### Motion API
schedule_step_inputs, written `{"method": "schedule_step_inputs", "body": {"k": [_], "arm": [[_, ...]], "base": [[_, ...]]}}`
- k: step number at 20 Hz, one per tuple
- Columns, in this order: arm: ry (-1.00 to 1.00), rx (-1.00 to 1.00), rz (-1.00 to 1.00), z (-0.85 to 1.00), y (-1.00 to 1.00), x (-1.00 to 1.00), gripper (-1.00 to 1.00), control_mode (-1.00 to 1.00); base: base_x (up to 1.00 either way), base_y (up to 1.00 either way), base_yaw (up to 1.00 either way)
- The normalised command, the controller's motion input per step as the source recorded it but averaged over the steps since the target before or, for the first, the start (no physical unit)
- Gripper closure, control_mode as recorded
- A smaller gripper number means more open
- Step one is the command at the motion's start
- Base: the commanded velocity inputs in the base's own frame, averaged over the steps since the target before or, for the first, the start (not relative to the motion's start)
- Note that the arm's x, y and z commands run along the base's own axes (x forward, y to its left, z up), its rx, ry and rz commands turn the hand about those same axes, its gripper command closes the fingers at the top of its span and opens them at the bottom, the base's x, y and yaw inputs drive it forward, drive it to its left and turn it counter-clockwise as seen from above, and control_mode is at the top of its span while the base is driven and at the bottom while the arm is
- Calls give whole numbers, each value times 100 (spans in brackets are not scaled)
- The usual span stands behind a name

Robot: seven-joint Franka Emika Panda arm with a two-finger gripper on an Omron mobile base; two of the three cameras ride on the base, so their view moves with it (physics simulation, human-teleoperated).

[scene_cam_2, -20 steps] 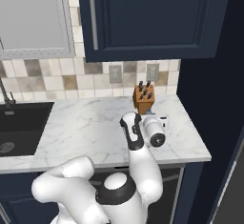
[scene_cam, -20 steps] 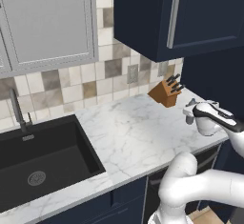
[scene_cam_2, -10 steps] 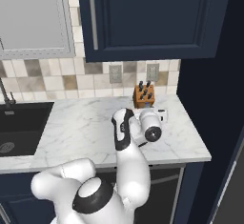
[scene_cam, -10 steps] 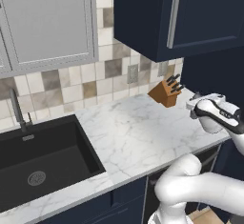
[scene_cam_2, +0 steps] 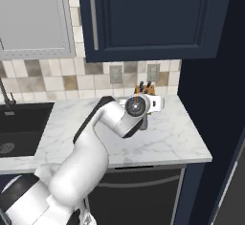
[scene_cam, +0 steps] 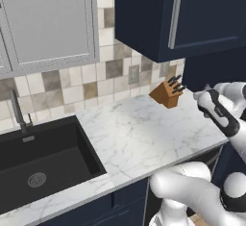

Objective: Take the bottled waters from the counter and place them in the freezer to freeze. Close the freezer door after placing the bottles.

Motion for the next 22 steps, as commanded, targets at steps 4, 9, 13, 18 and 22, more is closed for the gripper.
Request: {"method": "schedule_step_inputs", "body": {"k": [4, 9, 13, 18, 22], "arm": [[30, 4, -20, 89, 0, -96, 100, -100], [8, 3, -20, 50, 14, -100, 100, -100], [-2, 0, -14, 25, 41, -100, 100, -100], [-18, 0, -11, 25, 41, -96, 100, -100], [-33, 0, -5, 38, 40, -71, 100, -100]], "base": [[0, 0, 0], [0, 0, 0], [0, 0, 0], [0, 0, 0], [0, 0, 0]]}}
